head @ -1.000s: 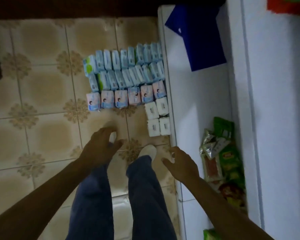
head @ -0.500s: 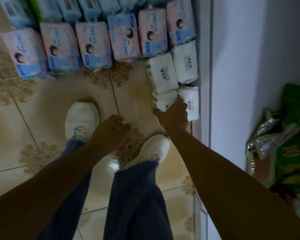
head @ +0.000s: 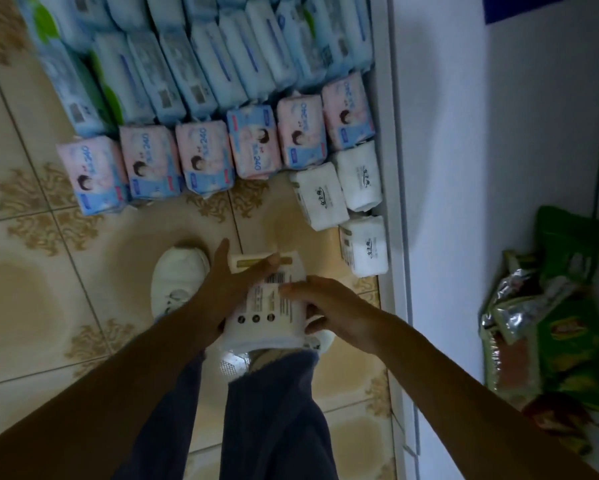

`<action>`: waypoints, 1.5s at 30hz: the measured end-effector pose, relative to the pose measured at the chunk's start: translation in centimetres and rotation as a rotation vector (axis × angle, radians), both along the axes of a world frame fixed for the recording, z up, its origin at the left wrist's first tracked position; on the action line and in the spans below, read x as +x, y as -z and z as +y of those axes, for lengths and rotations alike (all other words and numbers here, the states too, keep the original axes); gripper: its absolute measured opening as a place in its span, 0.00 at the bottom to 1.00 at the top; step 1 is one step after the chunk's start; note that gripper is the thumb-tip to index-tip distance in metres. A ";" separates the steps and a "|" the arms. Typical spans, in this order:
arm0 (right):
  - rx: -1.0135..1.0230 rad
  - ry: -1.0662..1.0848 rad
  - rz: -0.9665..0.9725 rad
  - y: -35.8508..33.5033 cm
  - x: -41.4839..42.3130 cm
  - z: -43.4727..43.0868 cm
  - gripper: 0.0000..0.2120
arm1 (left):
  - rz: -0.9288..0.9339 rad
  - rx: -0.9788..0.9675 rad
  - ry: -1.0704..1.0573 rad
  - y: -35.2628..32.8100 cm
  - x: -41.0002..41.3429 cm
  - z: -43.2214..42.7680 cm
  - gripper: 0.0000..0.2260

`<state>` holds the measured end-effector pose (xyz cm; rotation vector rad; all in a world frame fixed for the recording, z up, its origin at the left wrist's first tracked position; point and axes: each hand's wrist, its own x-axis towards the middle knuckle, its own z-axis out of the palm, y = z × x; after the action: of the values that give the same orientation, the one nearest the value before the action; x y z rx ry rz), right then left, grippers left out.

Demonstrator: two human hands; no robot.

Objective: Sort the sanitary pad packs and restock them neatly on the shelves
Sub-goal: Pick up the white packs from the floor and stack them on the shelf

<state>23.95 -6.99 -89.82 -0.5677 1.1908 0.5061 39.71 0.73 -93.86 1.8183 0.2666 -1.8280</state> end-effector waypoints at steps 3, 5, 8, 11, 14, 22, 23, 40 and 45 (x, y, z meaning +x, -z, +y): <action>-0.067 0.083 0.099 0.7 0.8 -2.0 0.31 | 0.006 0.008 0.051 2.4 2.1 1.4 0.52; -0.554 -0.141 0.312 3.7 1.4 -2.7 0.30 | 0.004 -0.018 0.054 5.6 2.7 3.2 0.47; -1.079 -0.451 0.500 7.8 2.4 -3.6 0.37 | 0.016 -0.072 -0.029 3.4 3.0 1.8 0.34; -1.120 -0.589 0.647 11.4 3.5 -4.7 0.43 | 0.042 -0.110 -0.068 2.9 3.3 2.7 0.15; -1.131 -0.713 0.695 12.9 4.0 -4.9 0.39 | 0.121 -0.165 -0.090 1.3 3.5 3.6 0.07; -1.077 0.075 0.452 -2.8 3.1 0.7 0.34 | 0.250 -0.077 -0.172 -10.3 4.6 2.8 0.12; -0.974 0.204 0.448 -6.3 2.8 1.1 0.33 | 0.254 -0.087 -0.180 -12.8 4.8 2.2 0.11; -1.117 1.167 0.603 -54.4 1.8 7.8 0.22 | 0.110 -0.512 0.587 -54.9 1.6 -5.9 0.28; -1.195 1.413 0.664 -61.7 -0.9 12.9 0.18 | 0.254 -0.678 0.931 -62.4 -3.4 -4.3 0.33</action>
<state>23.04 5.91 -28.16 -0.3674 2.1250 -1.4229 36.32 -3.60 -31.41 1.2678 -1.1570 -2.3103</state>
